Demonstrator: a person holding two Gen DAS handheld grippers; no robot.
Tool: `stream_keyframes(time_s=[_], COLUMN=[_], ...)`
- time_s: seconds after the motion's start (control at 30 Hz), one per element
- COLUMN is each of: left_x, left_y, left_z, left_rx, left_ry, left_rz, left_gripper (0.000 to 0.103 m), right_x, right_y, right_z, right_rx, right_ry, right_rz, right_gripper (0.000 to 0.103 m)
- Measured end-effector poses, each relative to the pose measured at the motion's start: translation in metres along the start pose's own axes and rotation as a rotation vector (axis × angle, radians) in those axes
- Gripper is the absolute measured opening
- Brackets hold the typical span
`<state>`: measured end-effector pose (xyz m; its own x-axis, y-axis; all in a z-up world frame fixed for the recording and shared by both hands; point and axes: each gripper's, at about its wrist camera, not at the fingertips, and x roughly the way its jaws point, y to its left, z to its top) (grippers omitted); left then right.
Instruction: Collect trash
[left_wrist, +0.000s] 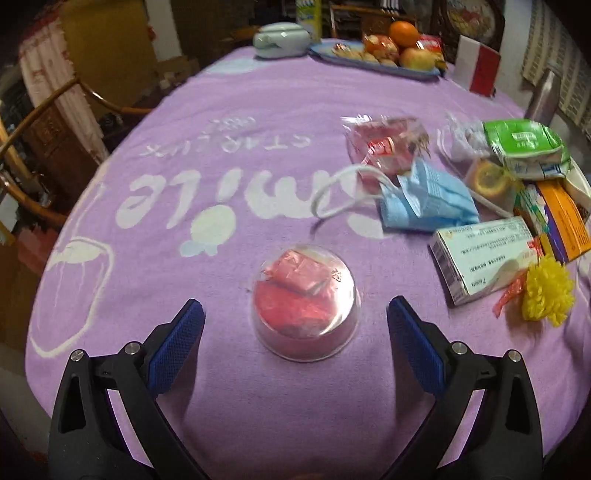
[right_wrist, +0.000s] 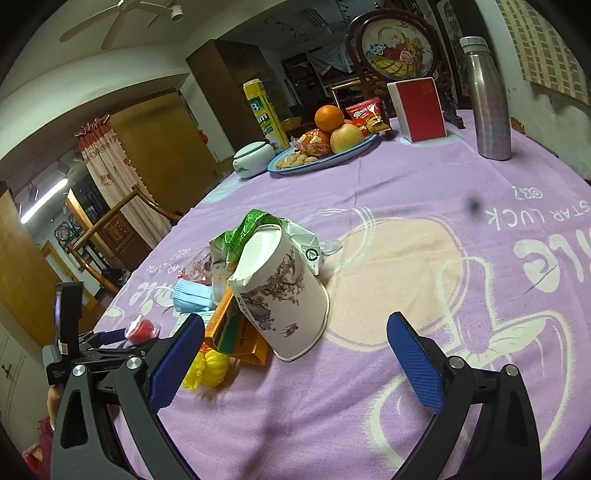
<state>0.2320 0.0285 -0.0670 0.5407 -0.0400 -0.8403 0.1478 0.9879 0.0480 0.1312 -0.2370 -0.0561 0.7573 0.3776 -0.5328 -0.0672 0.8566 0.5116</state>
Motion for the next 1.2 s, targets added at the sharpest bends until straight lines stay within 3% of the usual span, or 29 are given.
stream_keyframes(time_s=[0.43,0.5,0.57,0.63,0.7,0.9,0.97,1.03,1.2], left_x=[0.002,0.002,0.002,0.002,0.001,0.001,0.001,0.001,0.001], left_y=[0.003,0.002,0.0,0.001,0.002,0.003,0.003,0.003,0.003], left_z=[-0.002,-0.002,-0.001,-0.001,-0.002,-0.002,-0.002,-0.002,-0.002], left_rx=[-0.015,-0.014,-0.013,-0.012,-0.01,-0.01,-0.01,-0.01,-0.011], left_ry=[0.004,0.003,0.002,0.003,0.004,0.003,0.004,0.003,0.003], left_rz=[-0.019,-0.021,-0.023,-0.025,-0.029,-0.03,-0.03,-0.03,-0.03], left_gripper=[0.096,0.096,0.096,0.096,0.096,0.096,0.096,0.096,0.096], right_x=[0.033,0.034,0.024,0.01,0.003,0.002,0.007,0.014,0.024], right_y=[0.023,0.012,-0.007,-0.029,-0.047,-0.056,-0.046,-0.034,-0.032], right_z=[0.025,0.033,0.037,0.038,0.039,0.036,0.032,0.03,0.033], right_rx=[-0.111,-0.073,0.004,0.077,0.12,0.116,0.07,0.016,0.025], right_ry=[0.059,0.049,0.0,-0.054,-0.058,-0.021,0.009,0.037,0.091], right_rz=[-0.073,-0.123,-0.137,-0.213,-0.241,-0.232,-0.229,-0.223,-0.198], right_gripper=[0.095,0.087,0.086,0.08,0.08,0.082,0.093,0.097,0.097])
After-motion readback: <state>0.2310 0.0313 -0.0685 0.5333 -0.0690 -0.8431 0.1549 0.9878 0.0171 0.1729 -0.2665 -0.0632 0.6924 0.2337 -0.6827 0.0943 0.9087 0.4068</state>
